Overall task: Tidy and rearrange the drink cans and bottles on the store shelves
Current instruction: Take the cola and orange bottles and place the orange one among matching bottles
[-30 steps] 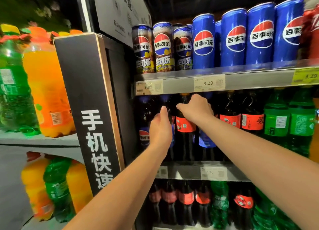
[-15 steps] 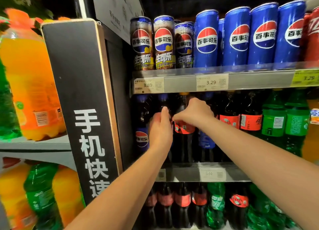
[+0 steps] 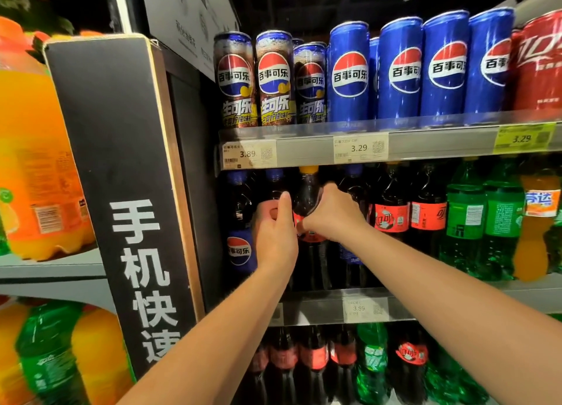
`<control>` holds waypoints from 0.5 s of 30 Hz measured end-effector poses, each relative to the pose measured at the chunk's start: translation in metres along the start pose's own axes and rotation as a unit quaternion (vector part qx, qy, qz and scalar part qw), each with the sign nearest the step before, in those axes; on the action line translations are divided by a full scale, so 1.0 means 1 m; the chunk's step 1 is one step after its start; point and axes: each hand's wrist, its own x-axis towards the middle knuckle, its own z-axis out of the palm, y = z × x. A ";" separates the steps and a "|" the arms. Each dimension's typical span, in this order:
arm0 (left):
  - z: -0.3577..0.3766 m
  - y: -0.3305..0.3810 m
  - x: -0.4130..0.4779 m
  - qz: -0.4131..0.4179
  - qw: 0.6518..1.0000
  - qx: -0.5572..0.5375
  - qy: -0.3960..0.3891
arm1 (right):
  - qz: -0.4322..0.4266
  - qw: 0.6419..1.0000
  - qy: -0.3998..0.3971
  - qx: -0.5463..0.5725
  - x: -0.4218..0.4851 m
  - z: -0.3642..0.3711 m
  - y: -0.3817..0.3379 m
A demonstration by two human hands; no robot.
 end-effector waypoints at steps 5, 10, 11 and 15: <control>0.000 0.000 -0.003 -0.008 1.000 -0.006 -0.005 | -0.008 0.998 0.003 0.059 -0.001 0.005 0.007; 0.000 0.000 -0.004 -0.021 1.000 -0.024 -0.004 | -0.014 0.998 0.008 0.063 -0.005 0.014 0.011; 0.000 -0.001 -0.004 -0.017 1.000 -0.019 -0.001 | -0.008 0.998 0.018 0.062 -0.005 0.015 0.010; 0.001 -0.005 -0.001 -0.023 0.999 -0.012 0.019 | -0.006 0.998 0.049 0.048 -0.006 0.016 0.012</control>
